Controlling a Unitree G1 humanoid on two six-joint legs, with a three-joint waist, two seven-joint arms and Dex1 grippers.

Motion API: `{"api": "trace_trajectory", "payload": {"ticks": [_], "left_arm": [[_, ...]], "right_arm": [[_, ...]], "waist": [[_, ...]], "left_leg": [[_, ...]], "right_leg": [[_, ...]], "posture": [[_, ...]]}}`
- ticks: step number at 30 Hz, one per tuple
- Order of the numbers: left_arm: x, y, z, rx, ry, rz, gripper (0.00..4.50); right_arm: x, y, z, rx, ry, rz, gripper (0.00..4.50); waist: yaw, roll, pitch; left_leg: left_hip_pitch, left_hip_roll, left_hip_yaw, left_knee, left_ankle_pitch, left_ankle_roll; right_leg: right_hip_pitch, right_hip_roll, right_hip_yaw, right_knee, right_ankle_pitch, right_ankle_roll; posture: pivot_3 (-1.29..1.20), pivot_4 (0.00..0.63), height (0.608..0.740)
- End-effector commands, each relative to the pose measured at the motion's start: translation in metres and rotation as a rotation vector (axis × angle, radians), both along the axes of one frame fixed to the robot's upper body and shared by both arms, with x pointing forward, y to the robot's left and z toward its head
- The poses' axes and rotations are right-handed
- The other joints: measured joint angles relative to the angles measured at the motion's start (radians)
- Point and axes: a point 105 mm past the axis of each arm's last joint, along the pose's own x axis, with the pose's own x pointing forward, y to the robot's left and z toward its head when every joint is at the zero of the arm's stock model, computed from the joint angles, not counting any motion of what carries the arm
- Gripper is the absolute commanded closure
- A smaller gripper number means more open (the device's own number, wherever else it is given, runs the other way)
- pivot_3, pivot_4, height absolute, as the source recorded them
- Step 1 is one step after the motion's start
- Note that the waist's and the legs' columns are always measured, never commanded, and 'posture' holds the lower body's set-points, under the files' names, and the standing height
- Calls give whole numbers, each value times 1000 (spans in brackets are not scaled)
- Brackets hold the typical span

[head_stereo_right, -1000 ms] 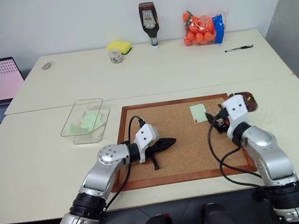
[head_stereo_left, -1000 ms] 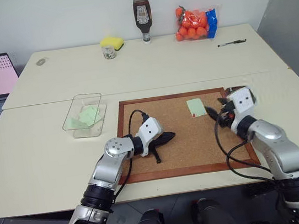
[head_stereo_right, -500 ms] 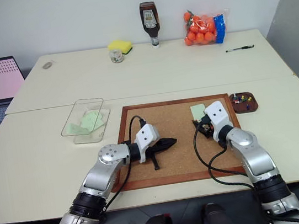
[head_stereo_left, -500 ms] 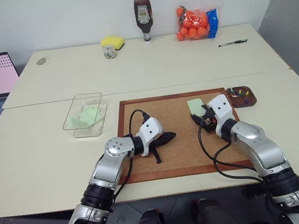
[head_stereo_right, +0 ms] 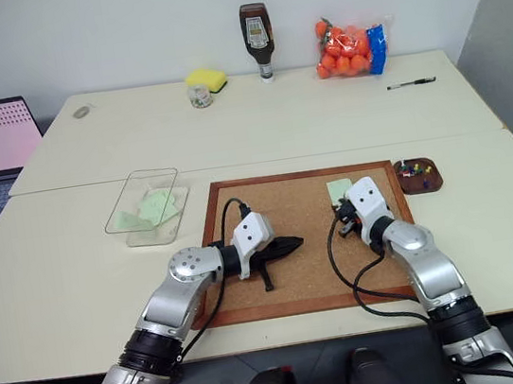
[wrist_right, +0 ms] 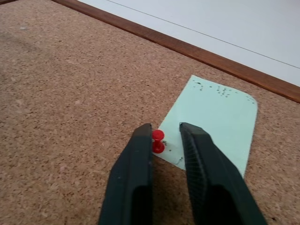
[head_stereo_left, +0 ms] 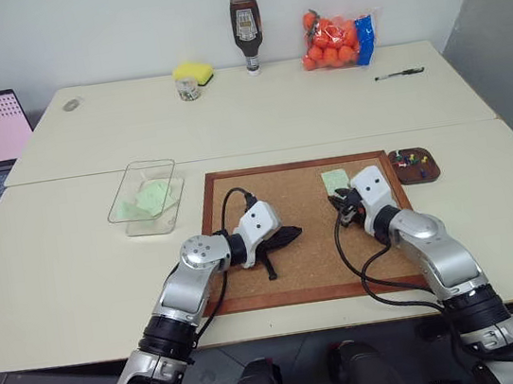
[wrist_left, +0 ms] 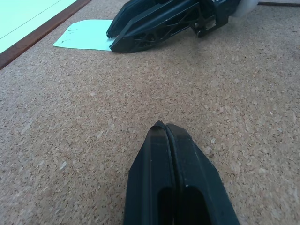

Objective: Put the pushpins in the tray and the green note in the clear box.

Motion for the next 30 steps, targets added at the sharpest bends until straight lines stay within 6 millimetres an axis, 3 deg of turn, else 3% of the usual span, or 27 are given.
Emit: {"api": "trace_trajectory", "payload": {"ticks": [1,9,13,21,25,30], "left_arm": [[-5,3,-16,46,49,2,4500],[-5,3,-16,45,53,0,4500],[-5,3,-17,45,56,1,4500],[-3,3,-16,23,71,24,4500],[7,2,-1,-56,86,72,4500],[19,1,31,-175,56,85,3691]], "right_arm": [[1,-1,13,-7,-58,6,4421],[-2,6,33,43,-118,37,4421],[-3,7,59,88,-193,47,4421],[-8,10,81,89,-250,84,4421],[-12,13,83,76,-257,105,4421],[-15,15,85,70,-255,119,4500]], "waist": [[0,0,0],[0,0,0],[0,0,0],[0,0,0],[0,0,0],[0,-1,1]], "left_leg": [[0,0,0,0,0,0],[0,0,0,0,0,0],[0,0,0,0,0,0],[0,0,0,0,0,0],[0,0,0,0,0,0],[0,0,-1,0,0,0]], "right_leg": [[0,0,0,0,0,0],[0,0,0,0,0,0],[0,0,0,0,0,0],[0,0,0,0,0,0],[0,0,0,0,0,0],[0,0,-1,0,0,0]], "posture": [[0,150,740],[0,150,740],[0,150,740],[0,150,740],[0,150,740],[0,150,740]]}}
